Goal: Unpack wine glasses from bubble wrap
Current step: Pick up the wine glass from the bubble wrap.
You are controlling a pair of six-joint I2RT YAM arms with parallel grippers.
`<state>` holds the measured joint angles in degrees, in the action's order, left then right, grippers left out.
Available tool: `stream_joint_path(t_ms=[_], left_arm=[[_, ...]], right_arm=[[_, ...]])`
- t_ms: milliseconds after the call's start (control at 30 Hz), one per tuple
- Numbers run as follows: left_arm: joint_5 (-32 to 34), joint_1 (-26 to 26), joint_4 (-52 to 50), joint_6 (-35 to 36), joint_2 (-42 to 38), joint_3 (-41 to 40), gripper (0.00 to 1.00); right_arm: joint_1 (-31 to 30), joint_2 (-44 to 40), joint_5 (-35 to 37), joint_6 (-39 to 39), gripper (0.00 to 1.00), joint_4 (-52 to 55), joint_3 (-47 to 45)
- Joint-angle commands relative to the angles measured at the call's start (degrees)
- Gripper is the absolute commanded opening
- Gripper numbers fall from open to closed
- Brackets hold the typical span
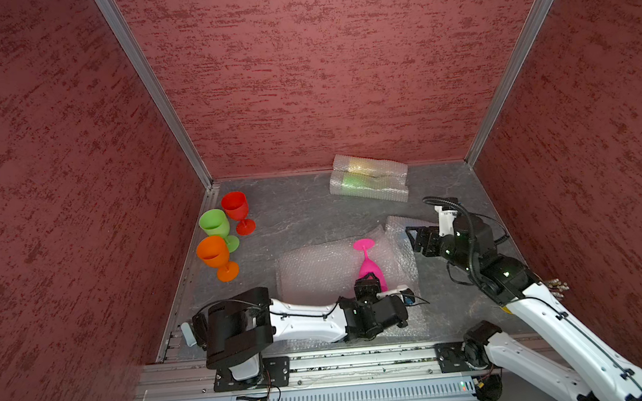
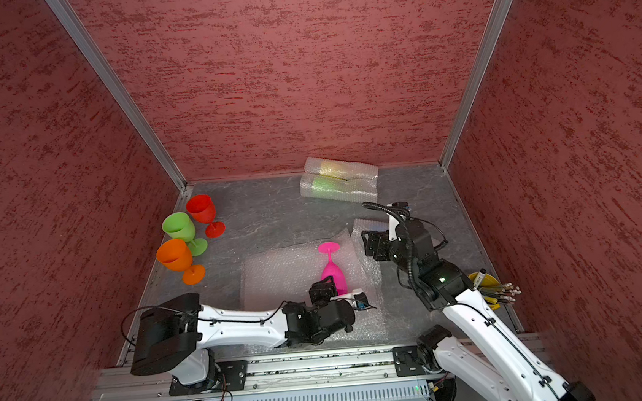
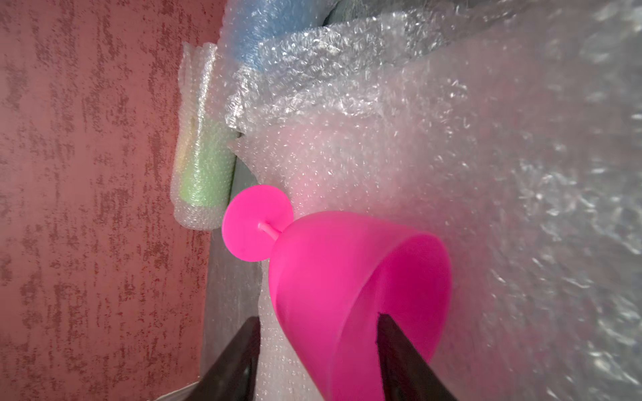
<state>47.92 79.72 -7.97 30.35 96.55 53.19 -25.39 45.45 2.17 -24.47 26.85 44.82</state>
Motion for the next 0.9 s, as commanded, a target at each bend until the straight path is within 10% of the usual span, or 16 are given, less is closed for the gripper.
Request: stream_joint_path(t_ms=[0, 367, 867], left_arm=[[1.6, -0.3, 3.3, -0.6, -0.8, -0.7, 0.46], [1.3, -1.6, 3.3, -0.7, -2.3, -1.6, 0.15], [3.6, -4.6, 6.7, 3.6, -6.9, -2.2, 0.05]], right_arm=[[0.2, -0.1, 1.3, -1.0, 0.81, -1.4, -0.7], [0.2, 1.4, 0.5, -1.8, 0.8, -2.2, 0.1], [0.1, 2.4, 1.2, -1.8, 0.79, -2.2, 1.0]])
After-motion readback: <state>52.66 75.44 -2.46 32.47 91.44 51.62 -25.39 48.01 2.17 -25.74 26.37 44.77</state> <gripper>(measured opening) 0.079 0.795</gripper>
